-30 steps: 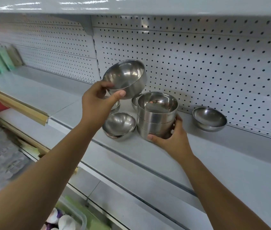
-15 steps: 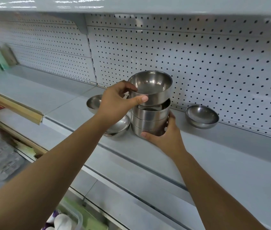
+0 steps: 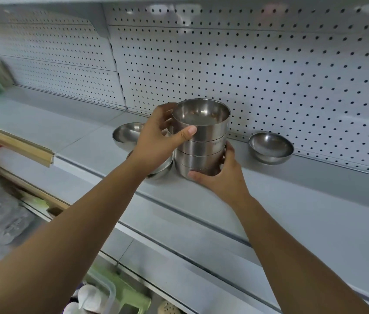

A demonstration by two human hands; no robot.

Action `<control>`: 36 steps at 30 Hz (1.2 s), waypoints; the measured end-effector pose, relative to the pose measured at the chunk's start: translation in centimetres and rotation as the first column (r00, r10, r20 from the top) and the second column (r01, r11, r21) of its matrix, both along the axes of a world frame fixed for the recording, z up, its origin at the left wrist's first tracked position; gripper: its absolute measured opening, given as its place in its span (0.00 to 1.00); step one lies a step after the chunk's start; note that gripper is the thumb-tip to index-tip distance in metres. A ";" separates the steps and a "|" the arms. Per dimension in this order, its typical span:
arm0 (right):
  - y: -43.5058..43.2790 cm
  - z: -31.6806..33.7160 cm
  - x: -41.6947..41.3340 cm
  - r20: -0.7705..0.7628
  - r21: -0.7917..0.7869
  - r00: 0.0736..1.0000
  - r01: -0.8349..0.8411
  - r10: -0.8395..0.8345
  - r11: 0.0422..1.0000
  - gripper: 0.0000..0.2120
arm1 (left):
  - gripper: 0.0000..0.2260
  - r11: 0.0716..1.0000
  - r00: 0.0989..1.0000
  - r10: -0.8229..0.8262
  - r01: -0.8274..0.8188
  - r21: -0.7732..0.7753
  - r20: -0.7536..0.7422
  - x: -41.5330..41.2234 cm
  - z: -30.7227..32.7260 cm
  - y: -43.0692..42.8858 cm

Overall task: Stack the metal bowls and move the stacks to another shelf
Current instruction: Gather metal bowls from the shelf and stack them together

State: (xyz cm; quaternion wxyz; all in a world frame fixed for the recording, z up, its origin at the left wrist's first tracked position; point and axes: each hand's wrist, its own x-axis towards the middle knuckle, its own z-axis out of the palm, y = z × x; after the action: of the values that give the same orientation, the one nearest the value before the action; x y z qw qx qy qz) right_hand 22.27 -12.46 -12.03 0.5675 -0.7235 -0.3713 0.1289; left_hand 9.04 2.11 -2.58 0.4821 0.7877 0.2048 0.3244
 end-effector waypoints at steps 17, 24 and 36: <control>-1.6 0.7 -0.8 -0.060 -0.023 0.998 0.024 -0.025 0.999 0.62 | 0.16 0.914 0.998 -0.018 0.040 -0.403 0.057 -1.4 0.4 -1.2; -4.0 1.7 -2.0 -0.019 -0.055 0.999 0.030 -0.031 0.998 0.60 | 0.08 0.891 0.997 -0.034 0.065 -0.449 0.076 -3.0 0.6 -3.0; -10.5 3.0 -4.7 -0.010 -0.043 0.992 0.127 -0.128 0.991 0.61 | 0.19 0.810 0.975 -0.141 0.214 -0.545 0.173 -4.7 1.0 -8.9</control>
State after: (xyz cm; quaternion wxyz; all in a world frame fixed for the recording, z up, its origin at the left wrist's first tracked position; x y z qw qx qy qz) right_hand 17.53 -22.92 -9.01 0.5615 -0.7568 -0.3178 0.1050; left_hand 4.32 -6.78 -1.62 0.7319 0.6053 0.1859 0.2517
